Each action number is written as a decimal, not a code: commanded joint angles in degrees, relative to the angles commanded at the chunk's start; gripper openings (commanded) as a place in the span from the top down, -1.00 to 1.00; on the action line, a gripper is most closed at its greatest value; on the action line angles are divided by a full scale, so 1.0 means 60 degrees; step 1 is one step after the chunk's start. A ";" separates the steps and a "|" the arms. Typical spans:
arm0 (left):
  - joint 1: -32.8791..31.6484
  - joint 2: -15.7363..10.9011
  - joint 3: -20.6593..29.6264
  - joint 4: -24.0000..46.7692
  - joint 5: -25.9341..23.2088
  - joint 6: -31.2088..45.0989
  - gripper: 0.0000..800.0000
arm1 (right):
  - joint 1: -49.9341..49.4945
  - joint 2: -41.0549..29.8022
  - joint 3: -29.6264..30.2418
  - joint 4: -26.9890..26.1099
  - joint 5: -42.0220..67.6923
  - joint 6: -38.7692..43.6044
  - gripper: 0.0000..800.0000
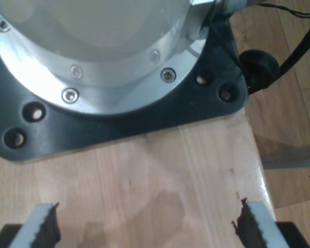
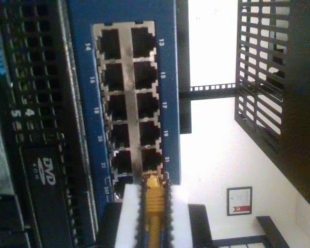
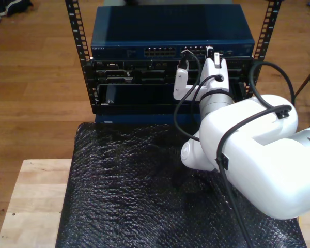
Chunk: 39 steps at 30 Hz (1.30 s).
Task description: Grab the cable and plug it in
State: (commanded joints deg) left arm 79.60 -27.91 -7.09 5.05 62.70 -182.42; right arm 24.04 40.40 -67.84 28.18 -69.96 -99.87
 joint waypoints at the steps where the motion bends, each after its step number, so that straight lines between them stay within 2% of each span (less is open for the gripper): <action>1: 0.0000 0.0000 0.0000 0.0000 0.0000 0.0000 -1.00 | -0.0015 0.0000 0.0000 0.0000 0.0000 0.0000 1.00; 12: 0.0000 0.0000 0.0000 0.0000 0.0000 0.0000 -1.00 | -0.0015 0.0000 -0.0059 0.0000 0.0073 0.0015 1.00; 14: 0.0000 0.0000 0.0000 0.0000 0.0000 0.0000 -1.00 | -0.0015 0.0000 -0.0073 0.0000 0.0117 0.0015 0.88; 19: 0.0000 0.0000 0.0000 0.0000 0.0000 0.0000 -1.00 | -0.0059 -0.0029 -0.0044 -0.0044 0.0337 0.0029 0.40; 26: 0.0000 0.0000 0.0000 -0.0015 0.0000 0.0000 -1.00 | -0.0132 -0.0264 0.0205 -0.0073 0.0601 0.0059 0.22; 33: 0.0000 0.0000 0.0000 0.0000 0.0000 0.0000 -1.00 | -0.0103 -0.1626 0.1773 -0.0190 0.1201 0.0088 -0.02; 39: 0.0000 0.0000 0.0000 0.0000 0.0000 0.0000 -1.00 | -0.0059 -0.3048 0.3194 -0.0557 0.2315 0.0088 -0.37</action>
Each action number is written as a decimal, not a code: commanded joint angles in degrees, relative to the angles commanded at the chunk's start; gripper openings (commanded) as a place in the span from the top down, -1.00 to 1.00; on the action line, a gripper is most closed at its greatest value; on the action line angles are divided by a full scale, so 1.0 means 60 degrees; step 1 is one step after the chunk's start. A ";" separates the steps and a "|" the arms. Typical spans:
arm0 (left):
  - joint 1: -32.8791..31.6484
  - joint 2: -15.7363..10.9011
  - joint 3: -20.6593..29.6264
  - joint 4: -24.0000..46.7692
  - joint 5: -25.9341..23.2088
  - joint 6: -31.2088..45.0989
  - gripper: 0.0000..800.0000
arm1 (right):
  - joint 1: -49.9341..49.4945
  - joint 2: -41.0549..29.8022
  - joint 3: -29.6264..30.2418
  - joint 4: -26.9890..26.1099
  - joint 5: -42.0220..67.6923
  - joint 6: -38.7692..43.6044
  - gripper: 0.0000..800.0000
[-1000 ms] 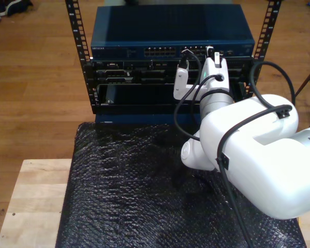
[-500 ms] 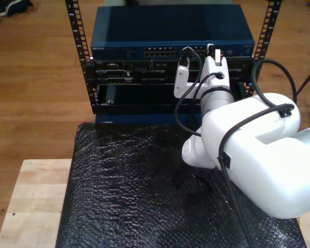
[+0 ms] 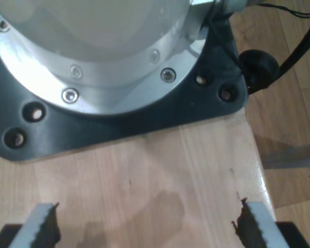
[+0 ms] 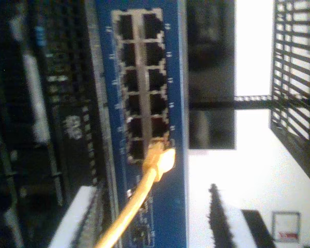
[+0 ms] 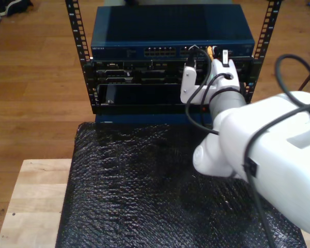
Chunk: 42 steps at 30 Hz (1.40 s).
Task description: Grab the cable and plug it in
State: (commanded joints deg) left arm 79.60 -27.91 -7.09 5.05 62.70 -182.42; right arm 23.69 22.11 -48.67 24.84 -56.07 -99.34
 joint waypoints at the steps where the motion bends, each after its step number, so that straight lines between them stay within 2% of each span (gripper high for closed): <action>1: 0.0000 0.0000 0.0000 0.0000 0.0000 0.0000 -1.00 | 0.0000 -0.0249 0.0161 -0.0059 0.0322 0.0000 -0.41; 4: 0.0000 0.0000 0.0000 0.0000 0.0000 0.0000 -1.00 | 0.0015 -0.0835 0.0586 -0.0117 0.1348 0.0000 -0.56; 10: 0.0000 0.0000 0.0000 0.0000 0.0000 0.0000 -1.00 | -0.0132 -0.2418 0.1436 -0.0190 0.4190 -0.0044 -0.72; 14: -0.0015 0.0000 0.0000 0.0000 0.0000 0.0000 -1.00 | -0.0821 -0.3209 0.1641 -0.0615 0.5919 -0.0440 -0.76; 19: 0.0000 0.0000 0.0000 0.0000 0.0000 0.0015 -1.00 | -0.1919 -0.3839 0.1714 -0.0733 0.7531 -0.1465 -0.76; 25: 0.0000 0.0000 0.0000 -0.0015 0.0000 0.0000 -1.00 | -0.3604 -0.4601 0.1700 -0.0718 1.0110 -0.3516 -0.83; 27: 0.0000 0.0000 0.0000 0.0000 0.0000 0.0000 -1.00 | -0.4205 -0.4879 0.1700 -0.0718 1.1223 -0.4161 -0.96; 29: 0.0000 0.0000 0.0000 0.0000 0.0000 0.0000 -1.00 | -0.4791 -0.5070 0.1670 -0.0718 1.2088 -0.4645 -1.00; 35: 0.0000 0.0000 0.0000 -0.0015 0.0000 0.0000 -1.00 | -0.6505 -0.5524 0.1802 -0.0821 1.2938 -0.5289 -1.00; 42: 0.0000 0.0000 0.0000 0.0000 0.0000 0.0000 -1.00 | -0.8879 -0.5919 0.1861 -0.1465 1.3641 -0.5729 -1.00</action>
State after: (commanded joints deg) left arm 79.60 -27.91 -7.09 5.05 62.70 -182.42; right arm -29.58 -13.41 -37.51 16.04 25.78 -133.71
